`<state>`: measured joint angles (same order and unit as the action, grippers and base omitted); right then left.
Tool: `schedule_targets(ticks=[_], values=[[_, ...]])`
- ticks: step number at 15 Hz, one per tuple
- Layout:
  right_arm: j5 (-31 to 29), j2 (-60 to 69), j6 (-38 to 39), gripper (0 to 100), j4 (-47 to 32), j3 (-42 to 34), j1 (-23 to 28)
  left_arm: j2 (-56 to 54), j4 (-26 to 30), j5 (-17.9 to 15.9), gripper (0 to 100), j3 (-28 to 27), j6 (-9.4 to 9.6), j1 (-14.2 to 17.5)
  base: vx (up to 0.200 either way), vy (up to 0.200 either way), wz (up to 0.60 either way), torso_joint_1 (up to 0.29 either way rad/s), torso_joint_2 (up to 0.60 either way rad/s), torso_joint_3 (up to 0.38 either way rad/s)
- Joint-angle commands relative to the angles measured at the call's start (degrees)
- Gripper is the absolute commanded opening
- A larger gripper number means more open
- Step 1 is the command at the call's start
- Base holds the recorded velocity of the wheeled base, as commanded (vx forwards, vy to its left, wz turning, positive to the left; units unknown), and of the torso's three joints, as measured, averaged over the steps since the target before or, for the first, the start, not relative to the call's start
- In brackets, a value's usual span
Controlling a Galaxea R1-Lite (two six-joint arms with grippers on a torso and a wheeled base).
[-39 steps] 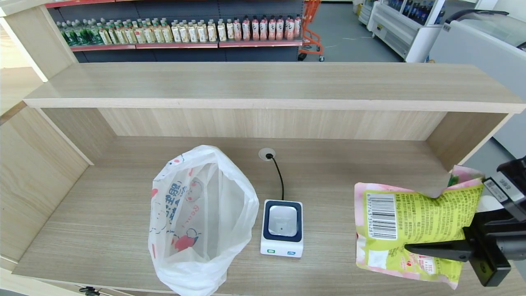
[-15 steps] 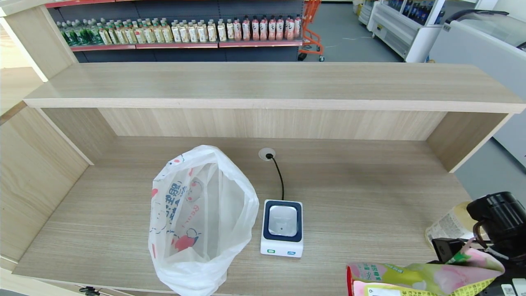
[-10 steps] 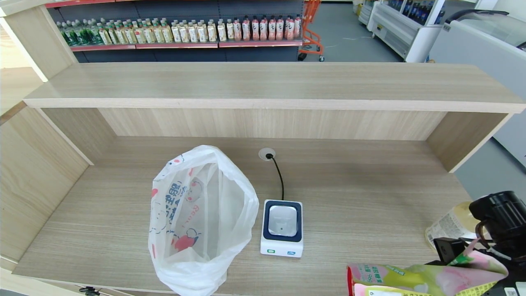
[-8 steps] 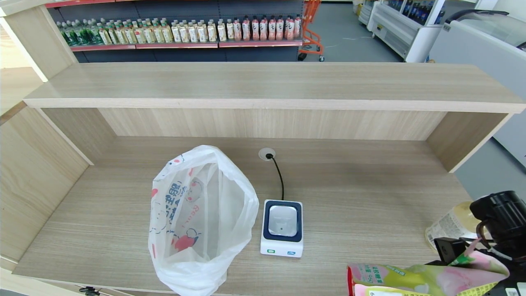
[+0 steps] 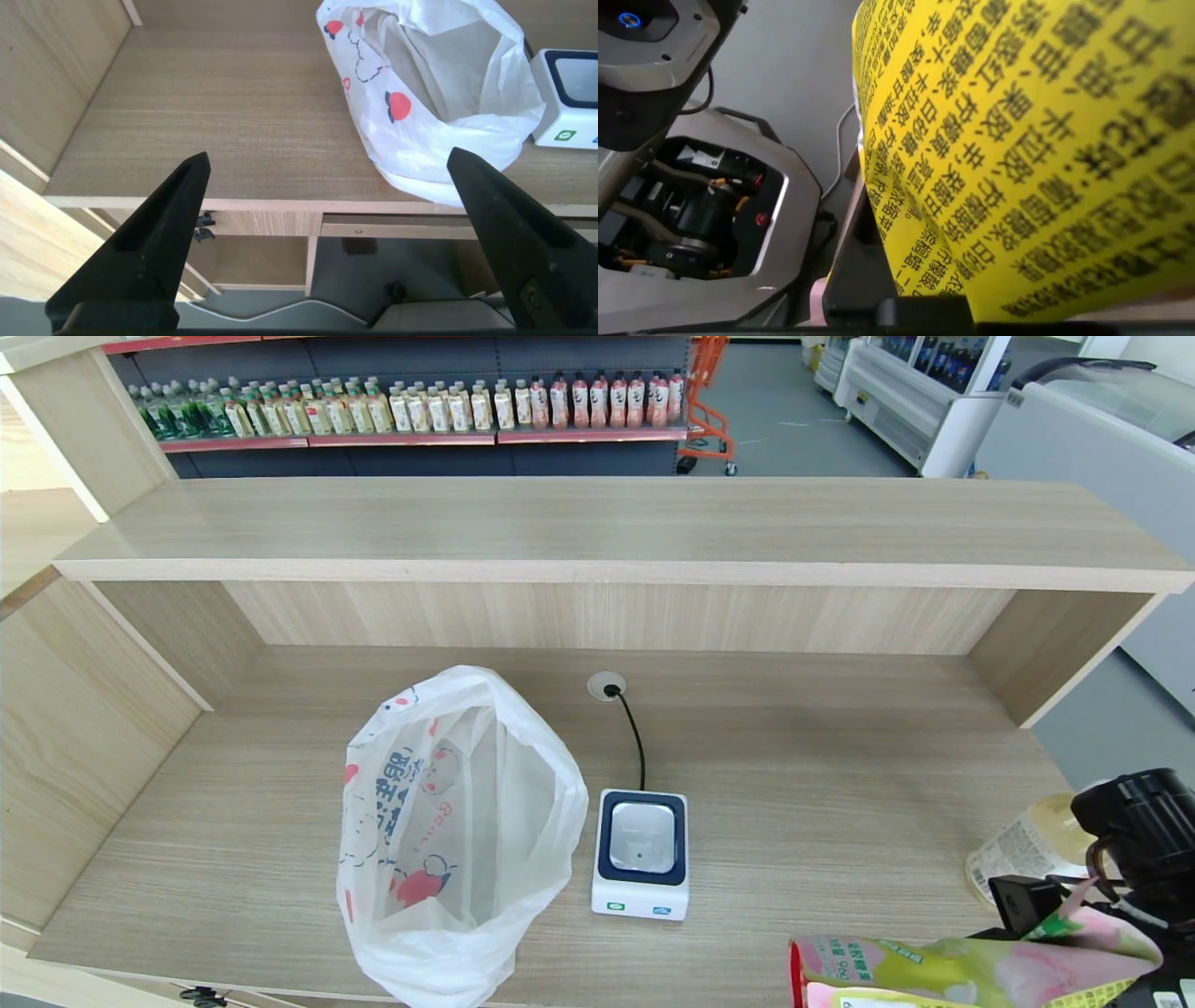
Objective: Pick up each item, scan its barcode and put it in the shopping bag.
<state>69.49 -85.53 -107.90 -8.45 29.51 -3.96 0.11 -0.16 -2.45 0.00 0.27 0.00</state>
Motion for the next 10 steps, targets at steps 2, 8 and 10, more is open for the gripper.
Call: schedule_targets(ticks=[2,8,10], values=[[0.04,0.10,0.06,0,0.01,0.02,0.01,-0.02,-0.02,-0.01,100,0.00,0.00,0.00,0.000,0.000,0.00,0.000,0.00,0.000],[-5.77,15.57,45.67,0,-0.43,13.64,-4.56,-0.02,-0.02,-0.01,100,0.00,0.00,0.00,0.000,0.000,0.00,0.000,0.00,0.000],[-12.53,20.31,75.20,0,-0.43,16.54,-6.67,-0.02,-0.02,-0.01,100,0.00,0.00,0.00,0.000,0.000,0.00,0.000,0.00,0.000]])
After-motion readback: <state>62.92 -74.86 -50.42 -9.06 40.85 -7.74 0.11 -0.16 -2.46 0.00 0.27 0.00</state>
